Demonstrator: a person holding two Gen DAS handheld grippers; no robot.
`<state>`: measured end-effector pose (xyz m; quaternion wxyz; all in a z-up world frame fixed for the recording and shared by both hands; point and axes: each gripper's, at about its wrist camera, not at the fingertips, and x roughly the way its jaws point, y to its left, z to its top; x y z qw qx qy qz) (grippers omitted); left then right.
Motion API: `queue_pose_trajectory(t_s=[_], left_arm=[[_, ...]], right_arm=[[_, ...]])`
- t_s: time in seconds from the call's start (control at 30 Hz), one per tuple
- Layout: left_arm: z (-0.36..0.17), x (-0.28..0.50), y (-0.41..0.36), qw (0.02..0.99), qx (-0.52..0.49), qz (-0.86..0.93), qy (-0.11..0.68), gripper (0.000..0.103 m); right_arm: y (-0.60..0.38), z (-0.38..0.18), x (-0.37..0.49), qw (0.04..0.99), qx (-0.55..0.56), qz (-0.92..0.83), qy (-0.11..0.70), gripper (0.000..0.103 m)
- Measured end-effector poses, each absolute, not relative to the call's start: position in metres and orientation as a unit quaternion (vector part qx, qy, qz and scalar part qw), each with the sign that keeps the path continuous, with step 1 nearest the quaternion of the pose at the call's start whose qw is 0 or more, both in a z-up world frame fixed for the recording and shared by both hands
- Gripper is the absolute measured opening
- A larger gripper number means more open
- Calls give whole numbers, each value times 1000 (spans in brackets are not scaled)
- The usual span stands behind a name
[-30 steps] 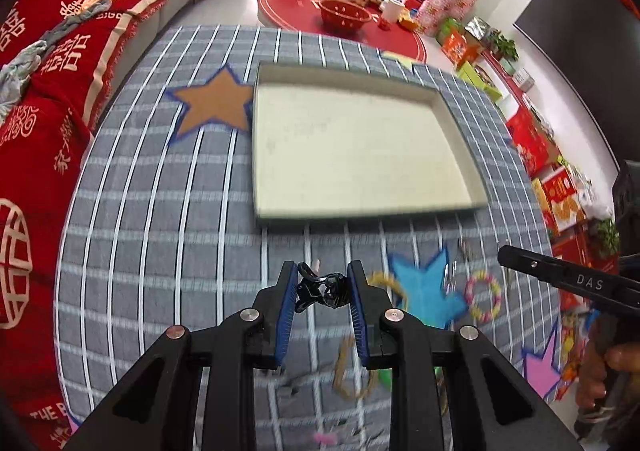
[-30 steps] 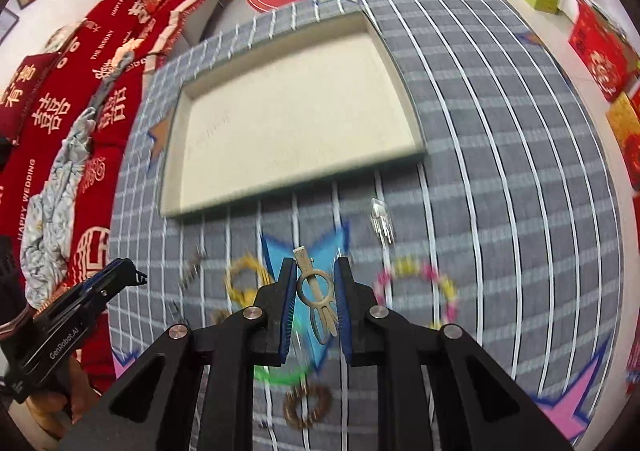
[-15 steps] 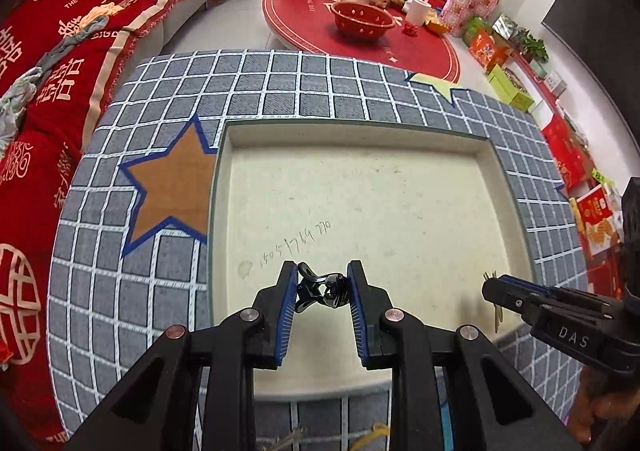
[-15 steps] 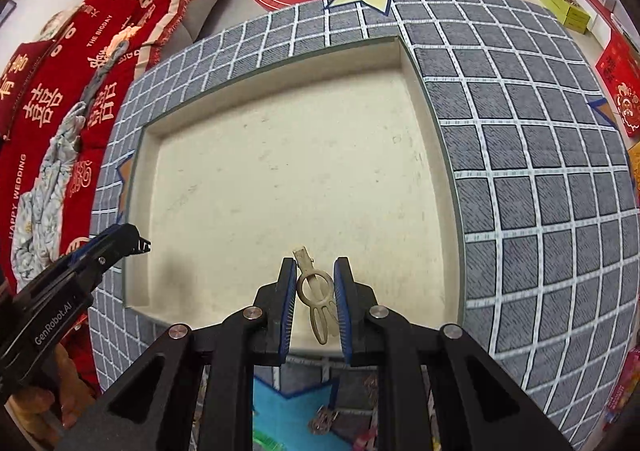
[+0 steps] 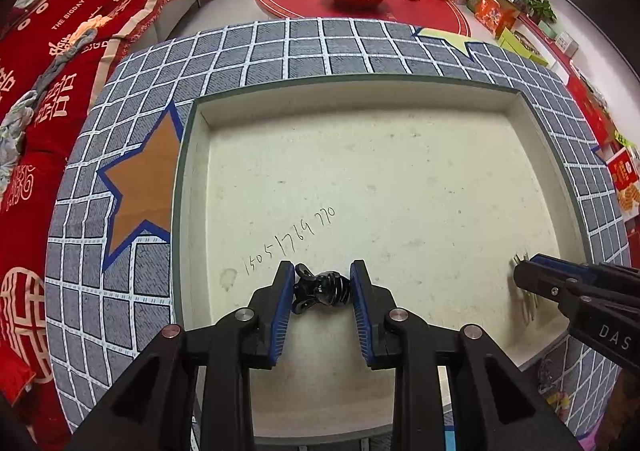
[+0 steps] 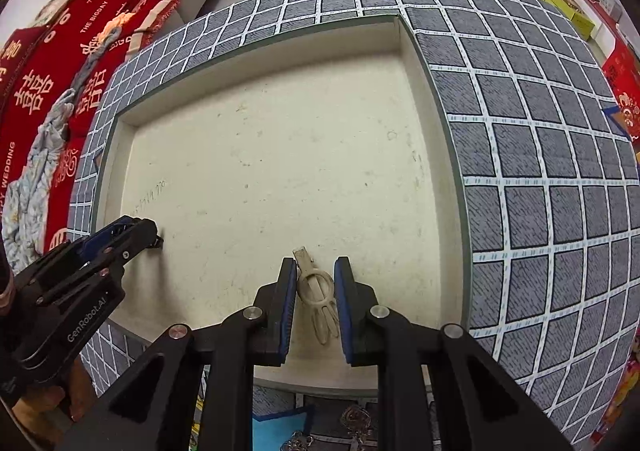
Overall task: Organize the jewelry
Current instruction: 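Carry both clips into the tray and open both tools to release them, then withdraw both tools from the tray back toward the remaining jewelry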
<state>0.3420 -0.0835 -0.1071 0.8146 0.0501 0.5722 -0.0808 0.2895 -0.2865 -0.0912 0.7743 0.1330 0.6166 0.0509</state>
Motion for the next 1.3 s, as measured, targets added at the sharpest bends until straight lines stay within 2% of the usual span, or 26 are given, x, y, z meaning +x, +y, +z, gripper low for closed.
queue_pose_trajectory(t_s=[0.1,0.17,0.2,0.23,0.4,0.5,0.57,0.6,0.63,0.67,0.77,1.1,1.17,1.3], left_arm=[[-104,341,-86,817,62,-71,569,43],[-99,339,-85,819,59,-70,566,43],[-97,338,-85,819,56,-73,566,43],[-95,338,-84,820,54,-75,565,43],[-78,327,-82,831,56,-79,548,43],[-69,317,-78,836,55,-82,540,43],[-65,309,-73,838,50,-83,536,45],[-63,303,-70,838,47,-84,536,76],[-62,300,-70,839,45,-81,536,98],[-58,291,-66,846,44,-70,527,103],[-52,269,-61,846,49,-74,526,103],[-54,191,-22,830,29,-72,552,103],[-63,177,-12,818,24,-69,571,103],[-71,155,0,809,16,-70,583,103]], right_arm=[[-286,-91,288,772,134,51,619,23],[-284,-87,288,775,133,55,616,36],[-284,-84,287,778,133,56,611,51],[-284,-80,286,782,135,58,605,59],[-285,-59,279,794,148,63,586,62],[-286,-46,271,799,159,65,576,81],[-287,-38,263,801,169,66,571,81],[-289,-34,258,801,173,66,569,81],[-289,-30,254,801,178,66,568,81],[-290,-26,249,802,183,64,566,81],[-292,-18,231,803,199,63,558,86],[-296,-17,141,796,250,52,549,89],[-297,-18,121,796,252,45,549,103],[-301,-27,84,784,264,30,561,103]])
